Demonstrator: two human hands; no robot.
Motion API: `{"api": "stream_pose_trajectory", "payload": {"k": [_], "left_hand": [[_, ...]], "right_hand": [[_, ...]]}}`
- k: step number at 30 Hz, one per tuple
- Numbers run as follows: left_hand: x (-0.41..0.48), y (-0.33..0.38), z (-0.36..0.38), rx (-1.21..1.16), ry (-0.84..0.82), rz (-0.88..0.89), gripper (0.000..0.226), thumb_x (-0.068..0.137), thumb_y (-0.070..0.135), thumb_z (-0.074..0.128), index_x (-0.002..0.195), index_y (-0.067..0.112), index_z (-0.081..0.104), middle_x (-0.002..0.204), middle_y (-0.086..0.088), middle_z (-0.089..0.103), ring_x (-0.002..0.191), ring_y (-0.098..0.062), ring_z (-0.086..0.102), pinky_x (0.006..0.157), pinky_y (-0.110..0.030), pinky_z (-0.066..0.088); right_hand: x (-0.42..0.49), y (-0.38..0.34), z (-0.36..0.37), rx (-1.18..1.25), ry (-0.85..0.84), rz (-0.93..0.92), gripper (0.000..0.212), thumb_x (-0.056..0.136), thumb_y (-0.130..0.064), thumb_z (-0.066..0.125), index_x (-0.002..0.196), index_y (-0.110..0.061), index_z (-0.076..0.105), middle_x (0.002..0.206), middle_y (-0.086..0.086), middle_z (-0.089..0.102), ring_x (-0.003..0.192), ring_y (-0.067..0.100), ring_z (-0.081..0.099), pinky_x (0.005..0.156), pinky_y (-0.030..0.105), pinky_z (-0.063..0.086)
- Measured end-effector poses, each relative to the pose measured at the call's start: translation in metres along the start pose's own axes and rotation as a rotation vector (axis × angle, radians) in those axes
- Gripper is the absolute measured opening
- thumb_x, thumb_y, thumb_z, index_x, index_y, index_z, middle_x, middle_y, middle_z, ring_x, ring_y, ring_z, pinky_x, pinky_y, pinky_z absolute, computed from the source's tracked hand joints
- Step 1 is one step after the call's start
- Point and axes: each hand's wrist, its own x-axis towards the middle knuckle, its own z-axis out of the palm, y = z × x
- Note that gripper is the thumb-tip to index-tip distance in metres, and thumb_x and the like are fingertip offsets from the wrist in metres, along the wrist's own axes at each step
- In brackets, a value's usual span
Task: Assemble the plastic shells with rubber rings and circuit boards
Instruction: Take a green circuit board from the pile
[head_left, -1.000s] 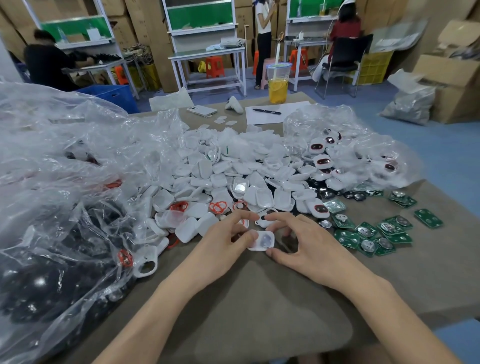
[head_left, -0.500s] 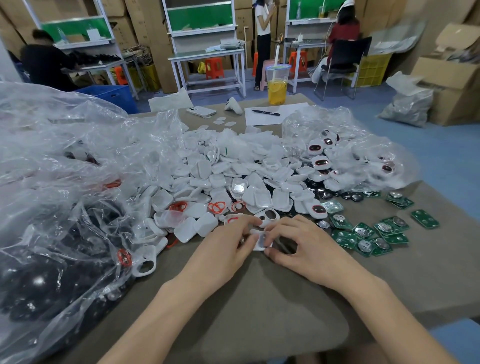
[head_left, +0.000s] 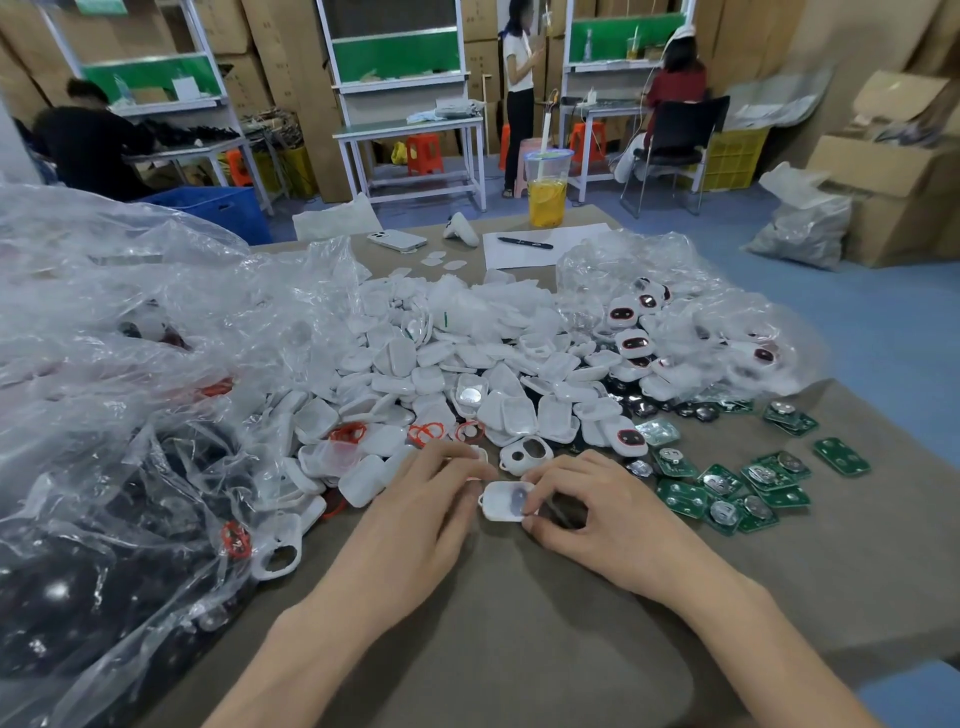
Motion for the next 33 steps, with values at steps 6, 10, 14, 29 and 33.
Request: {"api": "stream_pose_trajectory", "payload": {"k": [6,10,14,29,33], "left_hand": [[-0.003,-0.010,0.009,0.007,-0.011,0.086,0.034,0.096,-0.001,0.053,0.117,0.021,0.069,0.125,0.016,0.060,0.121,-0.003,0.045,0.104,-0.008,0.027],[-0.003,-0.013,0.011,0.050,-0.057,0.108,0.041,0.088,-0.008,0.053,0.112,0.020,0.070,0.124,0.016,0.060,0.119,-0.004,0.043,0.103,-0.010,0.029],[-0.005,-0.011,0.010,-0.001,-0.057,0.125,0.058,0.080,-0.014,0.048,0.123,0.022,0.063,0.132,0.018,0.055,0.126,-0.003,0.041,0.108,-0.014,0.029],[-0.005,-0.010,0.014,0.050,-0.070,0.128,0.054,0.075,-0.001,0.039,0.115,0.023,0.066,0.123,0.016,0.060,0.114,-0.006,0.047,0.098,-0.027,0.036],[-0.006,-0.011,0.015,0.009,-0.059,0.116,0.056,0.074,-0.006,0.042,0.114,0.025,0.067,0.121,0.019,0.060,0.113,-0.001,0.046,0.099,-0.023,0.035]], "right_hand": [[0.001,0.002,0.001,0.007,0.006,-0.004,0.007,0.085,-0.038,0.073,0.091,-0.035,0.069,0.113,-0.031,0.061,0.103,0.002,0.049,0.094,0.018,0.038],[0.001,0.003,0.001,0.001,0.008,-0.007,0.008,0.085,-0.040,0.072,0.091,-0.035,0.069,0.113,-0.031,0.061,0.104,0.003,0.050,0.094,0.019,0.038],[0.001,0.004,0.003,0.013,0.017,-0.011,0.007,0.084,-0.037,0.073,0.089,-0.035,0.069,0.112,-0.029,0.062,0.104,0.004,0.051,0.095,0.020,0.040],[0.000,-0.001,0.002,-0.038,0.011,-0.015,0.016,0.086,-0.037,0.071,0.102,-0.039,0.069,0.110,-0.025,0.063,0.102,0.007,0.051,0.094,0.018,0.038],[-0.001,-0.001,0.003,-0.039,0.016,-0.009,0.019,0.087,-0.038,0.070,0.105,-0.041,0.072,0.114,-0.029,0.061,0.104,0.006,0.051,0.095,0.012,0.035]]}}
